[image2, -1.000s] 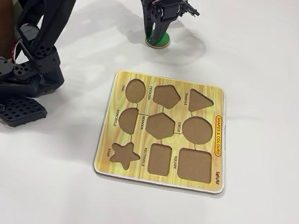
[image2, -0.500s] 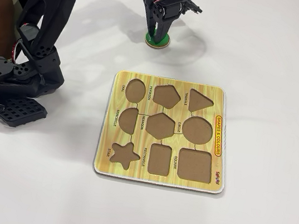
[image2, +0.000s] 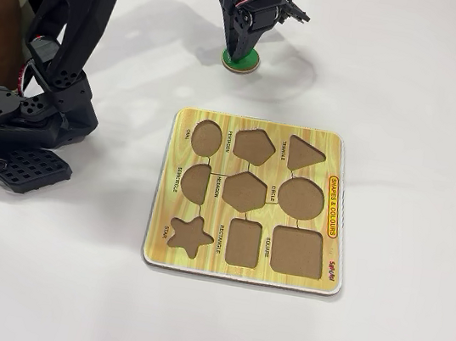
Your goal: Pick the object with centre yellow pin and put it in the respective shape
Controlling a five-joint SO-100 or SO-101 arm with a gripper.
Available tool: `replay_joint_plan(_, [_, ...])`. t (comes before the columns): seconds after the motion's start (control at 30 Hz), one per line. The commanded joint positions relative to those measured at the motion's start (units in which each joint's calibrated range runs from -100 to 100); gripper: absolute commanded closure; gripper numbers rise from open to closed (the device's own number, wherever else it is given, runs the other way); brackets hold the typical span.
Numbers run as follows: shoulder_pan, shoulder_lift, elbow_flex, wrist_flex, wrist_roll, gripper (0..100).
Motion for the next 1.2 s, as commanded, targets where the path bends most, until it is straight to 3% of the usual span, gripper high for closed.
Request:
replay_joint_plan(0.0, [0.04, 0.05, -0.09, -0.97, 0.21, 97])
replay_joint_plan(1.17, [-0.64, -0.62, -0.45, -4.6, -0.06, 92])
